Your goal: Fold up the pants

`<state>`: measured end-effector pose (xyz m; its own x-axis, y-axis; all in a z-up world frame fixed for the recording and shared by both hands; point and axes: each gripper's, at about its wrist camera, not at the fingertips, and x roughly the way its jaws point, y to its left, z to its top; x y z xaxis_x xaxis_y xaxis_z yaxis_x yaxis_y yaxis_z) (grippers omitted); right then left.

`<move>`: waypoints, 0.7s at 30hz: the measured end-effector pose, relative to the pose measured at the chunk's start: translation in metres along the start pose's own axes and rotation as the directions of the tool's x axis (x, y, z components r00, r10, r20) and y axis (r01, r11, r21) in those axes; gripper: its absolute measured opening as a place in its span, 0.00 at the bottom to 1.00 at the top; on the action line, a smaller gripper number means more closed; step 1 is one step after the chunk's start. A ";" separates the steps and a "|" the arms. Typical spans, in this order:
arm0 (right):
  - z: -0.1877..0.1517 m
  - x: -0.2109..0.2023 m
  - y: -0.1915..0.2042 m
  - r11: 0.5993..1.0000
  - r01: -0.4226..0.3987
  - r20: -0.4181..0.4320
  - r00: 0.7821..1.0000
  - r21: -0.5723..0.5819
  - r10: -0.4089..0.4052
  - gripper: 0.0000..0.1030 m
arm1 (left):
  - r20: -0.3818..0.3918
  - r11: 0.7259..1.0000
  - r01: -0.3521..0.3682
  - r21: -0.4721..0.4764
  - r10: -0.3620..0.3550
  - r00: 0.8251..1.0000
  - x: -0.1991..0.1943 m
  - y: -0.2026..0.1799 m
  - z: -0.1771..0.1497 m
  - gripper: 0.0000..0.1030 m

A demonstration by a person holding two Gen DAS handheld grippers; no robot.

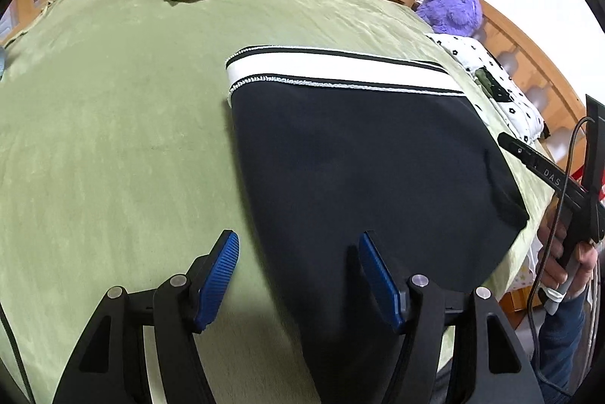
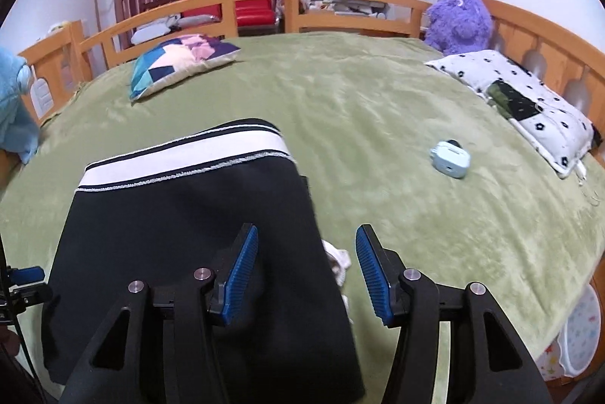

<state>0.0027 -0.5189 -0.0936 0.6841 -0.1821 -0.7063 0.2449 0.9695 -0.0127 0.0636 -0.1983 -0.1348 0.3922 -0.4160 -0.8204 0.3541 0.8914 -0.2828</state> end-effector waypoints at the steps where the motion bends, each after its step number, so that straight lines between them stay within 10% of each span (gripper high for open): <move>1: 0.000 0.004 0.002 1.000 -0.008 -0.009 1.000 -0.003 0.008 0.52 | -0.007 1.000 0.006 -0.005 -0.006 1.000 0.004 0.001 0.001 0.62; 21: -0.019 0.091 -0.014 0.961 -0.249 -0.172 0.948 0.117 0.267 0.73 | -0.038 0.985 0.097 -0.140 -0.103 0.994 0.070 0.020 0.017 0.63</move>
<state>0.0487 -0.5458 -0.1715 0.5963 0.1142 -0.7946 0.1450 0.9582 0.2465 0.1122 -0.2122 -0.1896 0.3210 -0.4988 -0.8051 0.2677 0.8632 -0.4280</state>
